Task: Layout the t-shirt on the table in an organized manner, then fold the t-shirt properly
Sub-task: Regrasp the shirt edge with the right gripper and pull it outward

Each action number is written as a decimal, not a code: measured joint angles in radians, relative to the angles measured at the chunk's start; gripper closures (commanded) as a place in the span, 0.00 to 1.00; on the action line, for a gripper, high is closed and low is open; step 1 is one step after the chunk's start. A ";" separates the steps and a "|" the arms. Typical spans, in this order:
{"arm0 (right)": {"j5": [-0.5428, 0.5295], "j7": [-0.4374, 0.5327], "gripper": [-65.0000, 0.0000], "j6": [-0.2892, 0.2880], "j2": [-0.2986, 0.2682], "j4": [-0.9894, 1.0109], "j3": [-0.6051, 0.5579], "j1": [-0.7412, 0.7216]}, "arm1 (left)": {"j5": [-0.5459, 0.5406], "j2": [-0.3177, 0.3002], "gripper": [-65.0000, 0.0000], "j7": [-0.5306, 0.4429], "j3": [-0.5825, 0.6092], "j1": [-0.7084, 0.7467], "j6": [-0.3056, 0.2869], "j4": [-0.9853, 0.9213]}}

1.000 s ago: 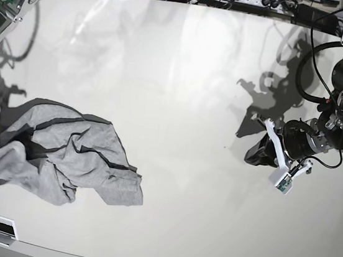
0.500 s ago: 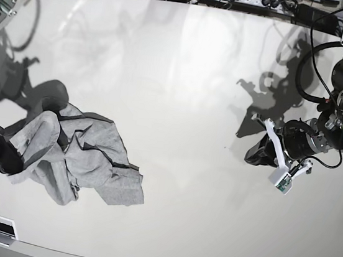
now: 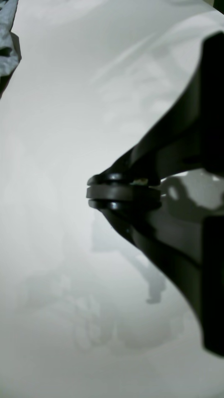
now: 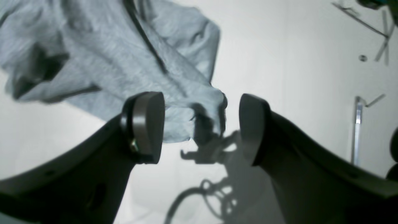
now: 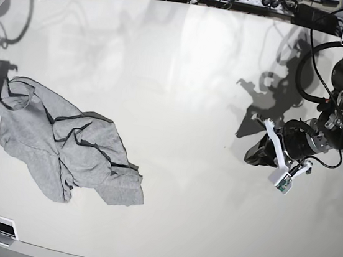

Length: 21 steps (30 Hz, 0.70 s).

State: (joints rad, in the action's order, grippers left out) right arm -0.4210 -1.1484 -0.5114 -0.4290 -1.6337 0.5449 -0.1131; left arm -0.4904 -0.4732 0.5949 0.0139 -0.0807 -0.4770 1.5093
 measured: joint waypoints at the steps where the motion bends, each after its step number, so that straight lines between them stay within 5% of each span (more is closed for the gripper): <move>1: -0.018 0.002 0.39 0.007 0.000 0.000 0.000 -0.015 | 0.000 0.000 1.00 0.000 0.000 0.000 0.000 0.000; 3: -0.139 0.010 0.39 -0.012 0.000 0.000 0.002 -0.048 | 0.000 0.000 1.00 0.000 0.000 0.000 0.000 0.000; 7: -0.363 0.014 0.40 -0.146 0.034 0.000 -0.016 -0.102 | 0.000 0.000 1.00 0.000 0.000 0.000 0.000 0.000; 9: -0.327 0.026 0.40 -0.148 0.057 0.000 -0.071 -0.128 | 0.000 0.000 1.00 0.000 0.000 0.000 0.000 0.000; 14: -0.093 0.253 0.40 -0.074 0.112 0.128 -0.302 -0.195 | 0.000 0.000 1.00 0.000 0.000 0.000 0.000 0.000; 21: -0.001 0.295 0.40 0.066 0.114 0.457 -0.554 -0.349 | -0.001 0.000 1.00 0.000 0.000 0.000 0.000 0.000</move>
State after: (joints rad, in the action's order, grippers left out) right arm -0.4217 -0.8536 -0.4450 -0.3153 -1.1770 -0.0093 -0.4625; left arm -0.4911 -0.4732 0.5949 0.0139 -0.0811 -0.4770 1.5093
